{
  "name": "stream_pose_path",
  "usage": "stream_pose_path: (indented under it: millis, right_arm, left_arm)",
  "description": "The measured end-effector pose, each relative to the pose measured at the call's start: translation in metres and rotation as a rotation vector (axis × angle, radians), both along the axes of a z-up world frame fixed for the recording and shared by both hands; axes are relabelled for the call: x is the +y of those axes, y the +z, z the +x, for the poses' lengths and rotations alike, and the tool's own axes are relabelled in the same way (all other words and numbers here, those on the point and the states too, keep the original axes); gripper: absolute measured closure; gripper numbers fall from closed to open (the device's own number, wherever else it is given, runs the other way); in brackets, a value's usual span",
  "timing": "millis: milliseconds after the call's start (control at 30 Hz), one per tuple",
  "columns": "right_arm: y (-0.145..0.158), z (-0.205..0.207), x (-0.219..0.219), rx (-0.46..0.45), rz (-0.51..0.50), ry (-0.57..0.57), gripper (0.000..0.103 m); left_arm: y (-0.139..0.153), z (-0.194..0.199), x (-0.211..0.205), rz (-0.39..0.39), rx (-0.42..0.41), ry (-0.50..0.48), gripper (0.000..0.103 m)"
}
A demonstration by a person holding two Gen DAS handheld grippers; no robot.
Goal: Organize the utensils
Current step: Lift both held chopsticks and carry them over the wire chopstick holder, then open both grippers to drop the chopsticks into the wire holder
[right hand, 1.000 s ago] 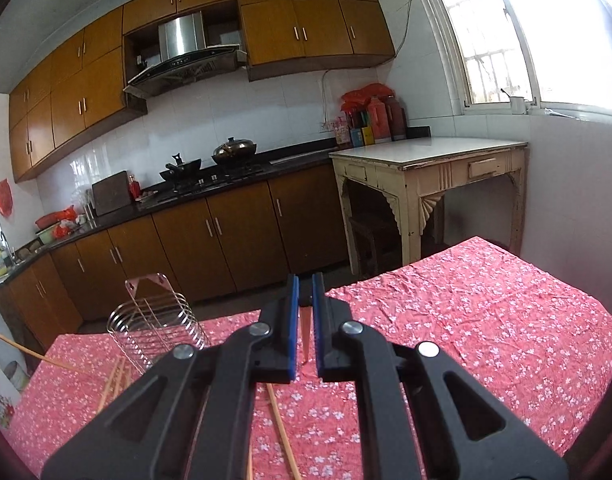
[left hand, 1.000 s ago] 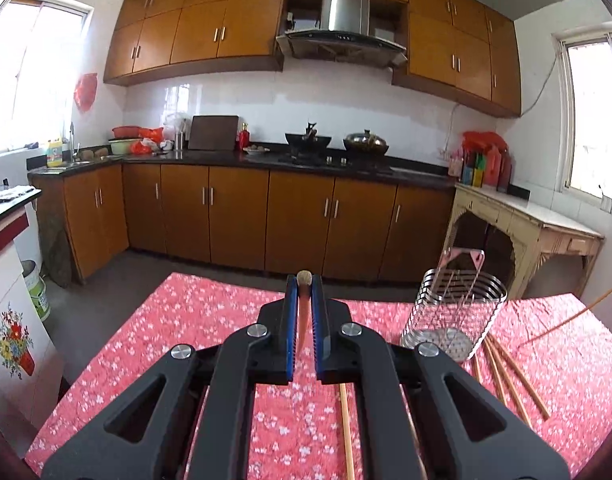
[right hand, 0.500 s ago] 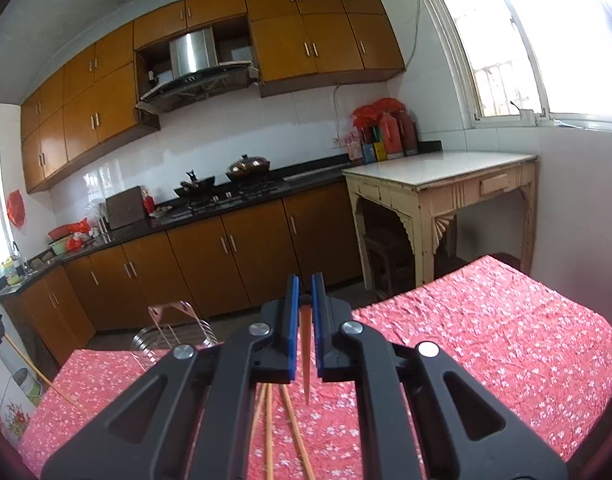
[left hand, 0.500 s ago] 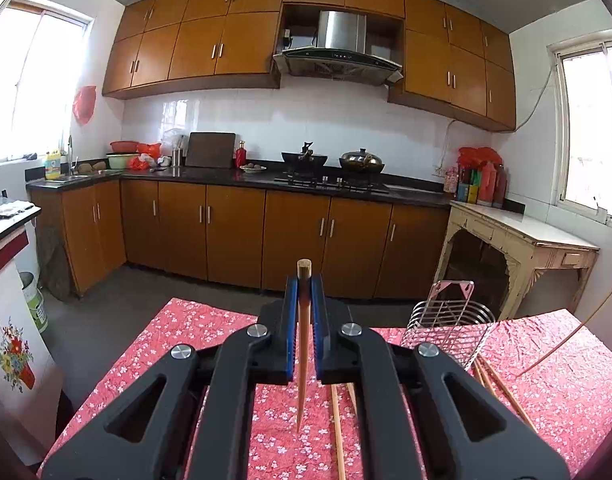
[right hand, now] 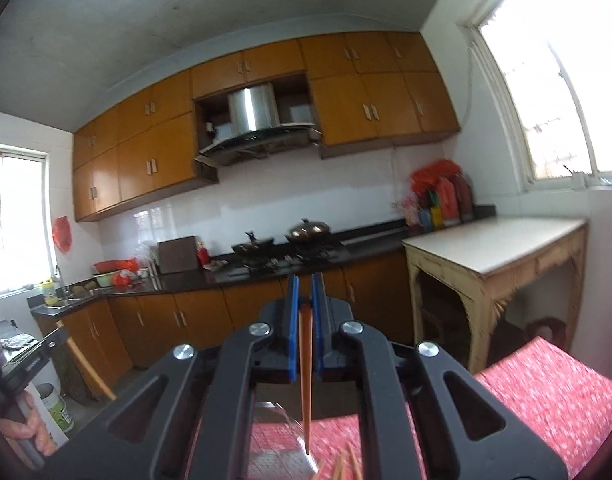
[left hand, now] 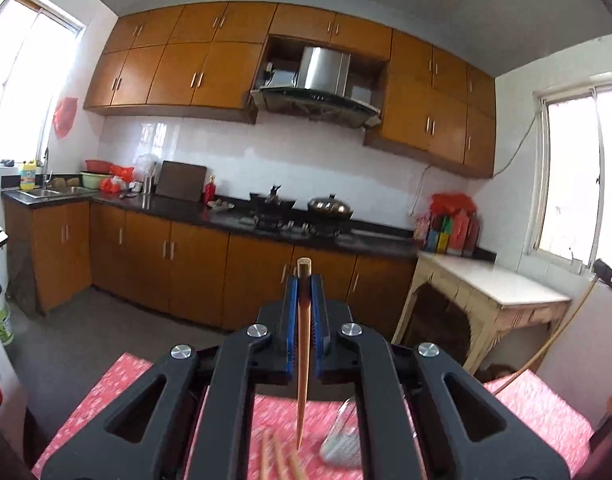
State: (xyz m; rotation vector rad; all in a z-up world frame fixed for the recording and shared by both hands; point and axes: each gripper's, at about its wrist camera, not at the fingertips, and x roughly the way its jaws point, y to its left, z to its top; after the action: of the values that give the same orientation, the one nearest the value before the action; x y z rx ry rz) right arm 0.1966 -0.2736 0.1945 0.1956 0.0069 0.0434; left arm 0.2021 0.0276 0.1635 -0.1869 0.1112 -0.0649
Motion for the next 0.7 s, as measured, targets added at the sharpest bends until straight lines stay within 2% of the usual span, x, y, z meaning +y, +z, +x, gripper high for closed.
stream_pose_path:
  millis: [133,233,433,700]
  right_arm:
    - [0.003,0.028,0.02,0.0,-0.013,0.038,0.095]
    - [-0.009,0.057,0.029,0.036,-0.012,0.064,0.095]
    - [-0.04,0.1,0.038,0.114,-0.023,0.088,0.095]
    - [-0.073,0.136,0.038,0.202,-0.018,0.094,0.095]
  left_arm:
    - [0.011,0.02,-0.021,-0.033,-0.025,-0.022,0.096]
    - [0.008,0.038,-0.04,-0.036,-0.02,-0.039,0.096]
    - [-0.023,0.073,-0.067,0.017,0.039,-0.042,0.096]
    - [-0.053,0.103,-0.071,0.043,0.118,-0.014,0.096]
